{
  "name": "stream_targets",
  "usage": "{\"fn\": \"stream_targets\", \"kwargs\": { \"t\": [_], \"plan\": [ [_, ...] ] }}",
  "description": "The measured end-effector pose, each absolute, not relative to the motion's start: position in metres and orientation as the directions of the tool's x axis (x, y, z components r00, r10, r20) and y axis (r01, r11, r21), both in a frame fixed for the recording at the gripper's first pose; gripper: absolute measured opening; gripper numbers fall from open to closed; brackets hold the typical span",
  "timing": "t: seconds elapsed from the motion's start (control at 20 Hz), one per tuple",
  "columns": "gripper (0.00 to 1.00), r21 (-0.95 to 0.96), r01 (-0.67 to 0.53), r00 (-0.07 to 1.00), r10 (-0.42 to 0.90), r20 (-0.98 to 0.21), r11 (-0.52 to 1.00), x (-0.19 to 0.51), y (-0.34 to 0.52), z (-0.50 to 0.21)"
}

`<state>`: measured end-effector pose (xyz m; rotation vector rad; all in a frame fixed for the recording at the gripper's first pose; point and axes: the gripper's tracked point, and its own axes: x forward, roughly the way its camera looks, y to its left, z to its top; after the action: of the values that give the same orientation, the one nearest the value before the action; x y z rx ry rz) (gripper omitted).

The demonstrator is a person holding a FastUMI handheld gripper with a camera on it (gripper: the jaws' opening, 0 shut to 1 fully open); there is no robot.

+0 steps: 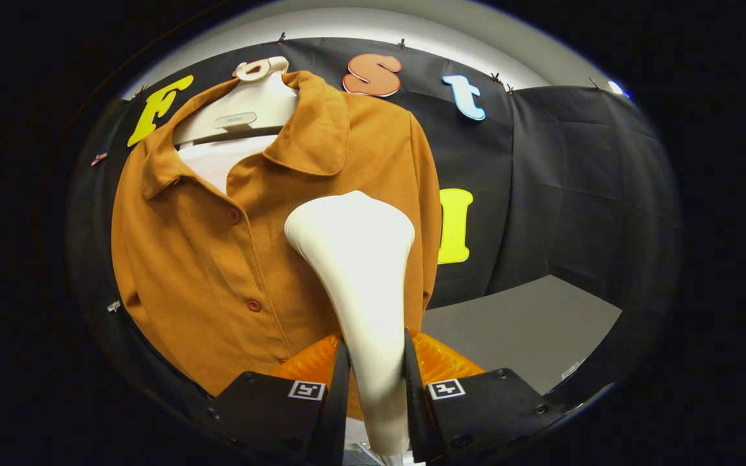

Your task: Iron the clothes twice with a garment steamer, once on the left side and once on the right side.

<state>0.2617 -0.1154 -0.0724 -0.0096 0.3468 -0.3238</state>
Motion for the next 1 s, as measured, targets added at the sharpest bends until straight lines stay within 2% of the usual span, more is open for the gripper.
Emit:
{"fn": "stream_targets", "kwargs": {
  "t": [1.0],
  "plan": [
    [0.43, -0.118, 0.323, 0.730, -0.327, -0.600, 0.939, 0.247, -0.127, -0.201]
  ]
}}
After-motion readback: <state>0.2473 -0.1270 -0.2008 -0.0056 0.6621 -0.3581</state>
